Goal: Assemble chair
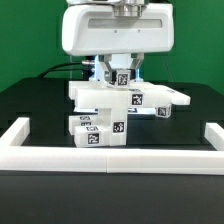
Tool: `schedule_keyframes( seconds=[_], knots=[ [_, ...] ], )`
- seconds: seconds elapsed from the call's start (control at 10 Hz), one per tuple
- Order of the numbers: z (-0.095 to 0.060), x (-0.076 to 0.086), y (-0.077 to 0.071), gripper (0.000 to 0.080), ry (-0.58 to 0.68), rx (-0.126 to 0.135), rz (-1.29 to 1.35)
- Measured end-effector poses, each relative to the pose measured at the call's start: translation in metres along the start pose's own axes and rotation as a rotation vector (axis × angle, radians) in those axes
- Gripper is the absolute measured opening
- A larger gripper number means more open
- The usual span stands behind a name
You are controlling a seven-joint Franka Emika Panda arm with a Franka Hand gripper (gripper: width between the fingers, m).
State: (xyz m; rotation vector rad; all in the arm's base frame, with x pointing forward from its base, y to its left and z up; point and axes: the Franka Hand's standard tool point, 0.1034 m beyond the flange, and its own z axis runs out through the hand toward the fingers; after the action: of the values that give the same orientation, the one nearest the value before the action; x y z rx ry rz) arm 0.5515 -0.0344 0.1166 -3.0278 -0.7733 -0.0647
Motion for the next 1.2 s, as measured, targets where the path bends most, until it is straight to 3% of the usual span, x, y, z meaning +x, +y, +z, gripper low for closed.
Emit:
schedule_keyframes(
  seconds=[1.2],
  knots=[
    [-0.0003,-0.0008,0.005,0.029,0.01,-0.01,0.026]
  ],
)
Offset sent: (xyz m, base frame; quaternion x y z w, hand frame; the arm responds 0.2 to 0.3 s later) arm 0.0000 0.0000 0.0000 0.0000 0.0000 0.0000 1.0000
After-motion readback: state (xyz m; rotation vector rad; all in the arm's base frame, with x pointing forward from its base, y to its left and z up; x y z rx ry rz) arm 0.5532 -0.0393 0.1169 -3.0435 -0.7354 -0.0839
